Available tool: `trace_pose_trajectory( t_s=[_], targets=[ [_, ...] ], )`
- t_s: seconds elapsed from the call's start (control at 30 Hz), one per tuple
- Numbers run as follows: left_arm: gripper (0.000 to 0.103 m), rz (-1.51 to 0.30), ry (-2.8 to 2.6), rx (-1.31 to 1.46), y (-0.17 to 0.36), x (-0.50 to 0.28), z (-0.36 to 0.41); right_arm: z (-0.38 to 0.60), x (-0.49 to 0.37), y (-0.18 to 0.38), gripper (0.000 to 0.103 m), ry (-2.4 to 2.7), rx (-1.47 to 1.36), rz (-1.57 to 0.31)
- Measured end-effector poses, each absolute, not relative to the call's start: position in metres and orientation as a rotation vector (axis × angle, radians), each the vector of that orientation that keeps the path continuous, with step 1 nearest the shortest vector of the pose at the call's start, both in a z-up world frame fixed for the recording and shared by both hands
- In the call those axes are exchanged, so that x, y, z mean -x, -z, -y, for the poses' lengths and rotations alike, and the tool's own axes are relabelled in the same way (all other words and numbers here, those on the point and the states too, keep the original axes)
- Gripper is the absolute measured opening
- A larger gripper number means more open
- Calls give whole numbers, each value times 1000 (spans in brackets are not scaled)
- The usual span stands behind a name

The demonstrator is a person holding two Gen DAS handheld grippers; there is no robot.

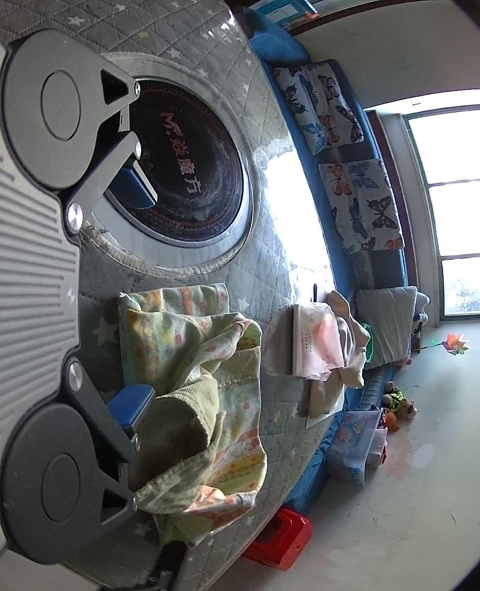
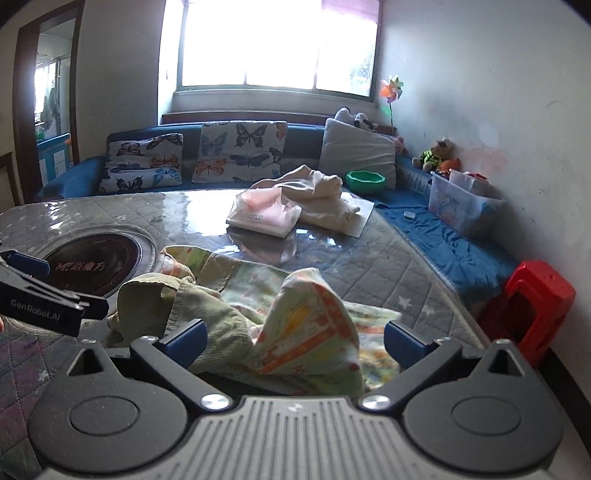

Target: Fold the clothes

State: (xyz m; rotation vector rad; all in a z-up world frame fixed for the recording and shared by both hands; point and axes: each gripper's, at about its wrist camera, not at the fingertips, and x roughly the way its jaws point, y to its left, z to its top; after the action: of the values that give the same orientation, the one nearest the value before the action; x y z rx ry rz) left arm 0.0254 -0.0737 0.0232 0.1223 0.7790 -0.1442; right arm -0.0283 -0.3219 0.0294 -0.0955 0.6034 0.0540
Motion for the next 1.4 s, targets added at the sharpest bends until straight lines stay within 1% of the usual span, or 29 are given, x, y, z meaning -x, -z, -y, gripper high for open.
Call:
trace_pose_trajectory(
  t_s=[0.67,0.73,0.87,1.4],
  targets=[
    [103,-820,157,-146,-5,-10,77,288,53,-4,102,-48,104,-661],
    [103,-826,153,-150,-3,-9,77,284,56,-3,100,-52,115,-661],
    [103,-839,156,-155,0,-8,77,281,61,0,99,-62,129,-672],
    [103,-887,186,-173,11,-16,82,283,52,15,99,-70,91,-725]
  ],
)
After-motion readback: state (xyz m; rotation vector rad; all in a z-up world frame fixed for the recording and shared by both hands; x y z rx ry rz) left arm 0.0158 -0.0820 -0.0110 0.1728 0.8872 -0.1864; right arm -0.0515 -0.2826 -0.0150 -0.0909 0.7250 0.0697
